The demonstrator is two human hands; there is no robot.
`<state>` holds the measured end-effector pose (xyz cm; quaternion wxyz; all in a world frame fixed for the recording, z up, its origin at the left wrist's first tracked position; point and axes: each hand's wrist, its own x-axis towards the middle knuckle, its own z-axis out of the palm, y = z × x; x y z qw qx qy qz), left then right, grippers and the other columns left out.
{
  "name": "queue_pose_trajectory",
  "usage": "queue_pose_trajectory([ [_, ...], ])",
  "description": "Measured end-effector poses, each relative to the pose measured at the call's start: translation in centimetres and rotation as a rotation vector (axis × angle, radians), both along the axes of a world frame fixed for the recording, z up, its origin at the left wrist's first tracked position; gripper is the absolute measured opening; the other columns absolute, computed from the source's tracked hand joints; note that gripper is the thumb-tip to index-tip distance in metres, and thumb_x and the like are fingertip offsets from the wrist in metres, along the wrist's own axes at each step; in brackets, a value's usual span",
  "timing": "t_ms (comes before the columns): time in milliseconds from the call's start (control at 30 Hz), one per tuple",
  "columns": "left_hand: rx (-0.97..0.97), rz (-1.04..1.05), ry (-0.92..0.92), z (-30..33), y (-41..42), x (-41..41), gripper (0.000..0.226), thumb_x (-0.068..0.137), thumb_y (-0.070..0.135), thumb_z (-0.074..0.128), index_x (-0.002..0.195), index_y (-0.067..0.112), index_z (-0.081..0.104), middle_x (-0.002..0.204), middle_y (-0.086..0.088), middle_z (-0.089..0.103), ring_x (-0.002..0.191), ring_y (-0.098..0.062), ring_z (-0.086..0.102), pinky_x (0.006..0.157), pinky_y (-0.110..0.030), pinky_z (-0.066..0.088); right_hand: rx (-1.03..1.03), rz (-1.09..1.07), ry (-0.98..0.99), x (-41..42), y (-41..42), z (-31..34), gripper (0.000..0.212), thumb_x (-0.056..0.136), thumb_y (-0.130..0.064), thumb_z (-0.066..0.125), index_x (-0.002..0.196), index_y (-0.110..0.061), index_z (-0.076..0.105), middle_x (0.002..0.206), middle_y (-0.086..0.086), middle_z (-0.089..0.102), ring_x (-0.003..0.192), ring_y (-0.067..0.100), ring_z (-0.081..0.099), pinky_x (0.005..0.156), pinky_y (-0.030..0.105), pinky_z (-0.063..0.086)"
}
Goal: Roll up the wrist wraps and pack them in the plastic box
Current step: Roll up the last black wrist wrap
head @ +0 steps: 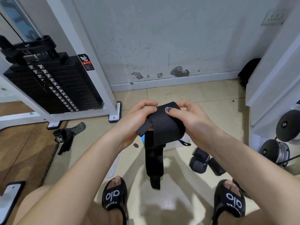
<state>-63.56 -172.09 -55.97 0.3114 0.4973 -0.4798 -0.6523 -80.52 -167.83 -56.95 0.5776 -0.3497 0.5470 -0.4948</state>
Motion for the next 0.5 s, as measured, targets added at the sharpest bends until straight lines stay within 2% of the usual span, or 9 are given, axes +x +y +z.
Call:
queue_pose_trajectory([
  [100,-0.136,-0.038,-0.234,-0.4,-0.3,0.4,0.041,0.098,0.009,0.033,0.111,0.021,0.07,0.072,-0.005,0.062,0.059,-0.014,0.056,0.061,-0.026,0.048,0.015,-0.06,-0.033,-0.3,-0.1,0.3,0.035,0.092,-0.016,0.074,0.121,-0.007,0.056,0.095,0.011,0.074,0.079,0.019,0.072,0.073,0.033,0.055],
  [167,-0.282,-0.097,-0.388,-0.7,-0.6,1.1,0.045,0.092,0.01,0.034,0.1,0.033,0.072,0.065,-0.002,0.059,0.064,-0.018,0.053,0.066,-0.031,0.044,0.021,-0.093,-0.057,-0.7,-0.2,0.6,0.035,0.093,-0.014,0.074,0.122,-0.012,0.055,0.099,0.01,0.074,0.081,0.019,0.069,0.078,0.035,0.053],
  [200,-0.349,-0.141,-0.426,-0.9,-0.7,1.4,0.043,0.091,0.013,0.039,0.097,0.04,0.072,0.068,0.001,0.06,0.067,-0.018,0.053,0.069,-0.033,0.044,0.017,-0.097,-0.072,-0.8,-0.3,0.7,0.034,0.093,-0.013,0.073,0.122,-0.013,0.055,0.099,0.01,0.074,0.08,0.019,0.069,0.078,0.035,0.052],
  [267,-0.485,-0.256,-0.46,-1.2,-0.6,1.8,0.037,0.09,0.017,0.057,0.102,0.05,0.069,0.088,0.004,0.064,0.081,-0.012,0.059,0.076,-0.029,0.048,0.009,-0.085,-0.08,-1.0,-0.3,0.9,0.029,0.094,-0.011,0.071,0.121,-0.012,0.059,0.096,0.007,0.074,0.076,0.018,0.067,0.072,0.033,0.05],
  [300,-0.555,-0.311,-0.469,-1.3,-0.5,1.9,0.038,0.086,0.02,0.065,0.109,0.051,0.067,0.101,0.006,0.063,0.092,-0.008,0.061,0.082,-0.025,0.049,0.007,-0.073,-0.078,-0.9,-0.3,0.9,0.027,0.095,-0.01,0.07,0.12,-0.01,0.06,0.093,0.006,0.073,0.072,0.016,0.066,0.067,0.03,0.05],
  [367,-0.676,-0.357,-0.447,-1.5,-0.3,1.7,0.041,0.083,0.02,0.071,0.119,0.039,0.067,0.114,0.011,0.063,0.111,-0.007,0.061,0.097,-0.027,0.05,0.007,-0.053,-0.088,-0.8,-0.3,1.0,0.025,0.095,-0.008,0.068,0.12,-0.007,0.062,0.084,0.001,0.072,0.065,0.013,0.065,0.057,0.025,0.049],
  [433,-0.733,-0.33,-0.383,-1.5,-0.2,1.4,0.038,0.086,0.006,0.07,0.119,0.024,0.069,0.114,0.01,0.069,0.114,-0.011,0.065,0.102,-0.032,0.051,0.009,-0.04,-0.118,-0.9,-0.3,1.2,0.025,0.095,-0.006,0.067,0.12,-0.005,0.062,0.077,-0.001,0.072,0.061,0.011,0.064,0.052,0.022,0.048],
  [500,-0.742,-0.284,-0.336,-1.2,-0.1,1.1,0.036,0.088,-0.005,0.066,0.116,0.018,0.068,0.111,0.007,0.073,0.107,-0.012,0.069,0.099,-0.032,0.054,0.009,-0.016,-0.114,-1.0,-0.3,1.3,0.025,0.095,-0.005,0.066,0.12,-0.004,0.062,0.078,-0.001,0.072,0.062,0.01,0.064,0.053,0.021,0.049],
])
